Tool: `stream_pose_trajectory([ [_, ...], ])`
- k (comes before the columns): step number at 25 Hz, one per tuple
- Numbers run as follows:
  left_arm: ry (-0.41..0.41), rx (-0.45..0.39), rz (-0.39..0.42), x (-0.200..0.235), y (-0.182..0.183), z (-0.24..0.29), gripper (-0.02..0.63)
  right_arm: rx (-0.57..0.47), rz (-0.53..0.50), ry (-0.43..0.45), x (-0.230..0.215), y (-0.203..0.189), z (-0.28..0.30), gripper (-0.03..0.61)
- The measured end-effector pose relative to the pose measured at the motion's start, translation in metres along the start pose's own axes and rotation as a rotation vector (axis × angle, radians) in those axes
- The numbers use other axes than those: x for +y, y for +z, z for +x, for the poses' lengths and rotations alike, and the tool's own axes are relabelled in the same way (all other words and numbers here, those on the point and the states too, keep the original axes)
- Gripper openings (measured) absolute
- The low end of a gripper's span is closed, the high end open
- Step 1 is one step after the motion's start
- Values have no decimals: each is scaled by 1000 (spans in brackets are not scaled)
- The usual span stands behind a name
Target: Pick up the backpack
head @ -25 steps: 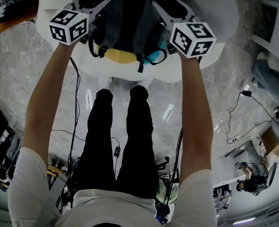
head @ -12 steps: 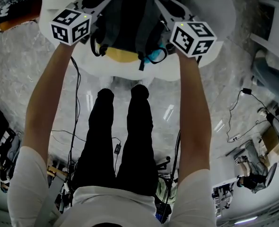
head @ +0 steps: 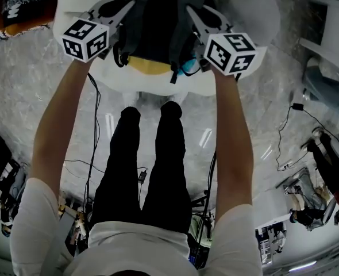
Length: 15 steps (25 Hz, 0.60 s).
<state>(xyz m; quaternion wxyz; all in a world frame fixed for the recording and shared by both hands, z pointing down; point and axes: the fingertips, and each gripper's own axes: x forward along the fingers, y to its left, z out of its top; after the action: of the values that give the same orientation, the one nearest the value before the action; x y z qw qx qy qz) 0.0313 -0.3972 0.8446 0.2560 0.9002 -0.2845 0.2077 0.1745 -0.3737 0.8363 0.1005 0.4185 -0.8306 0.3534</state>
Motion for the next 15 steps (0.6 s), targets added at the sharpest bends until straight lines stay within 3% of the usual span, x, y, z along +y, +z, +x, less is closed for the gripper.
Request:
stream_pose_trajectory([
  [15, 18, -6, -22, -39, 14, -70, 43, 8, 9, 10, 67, 4, -47, 63],
])
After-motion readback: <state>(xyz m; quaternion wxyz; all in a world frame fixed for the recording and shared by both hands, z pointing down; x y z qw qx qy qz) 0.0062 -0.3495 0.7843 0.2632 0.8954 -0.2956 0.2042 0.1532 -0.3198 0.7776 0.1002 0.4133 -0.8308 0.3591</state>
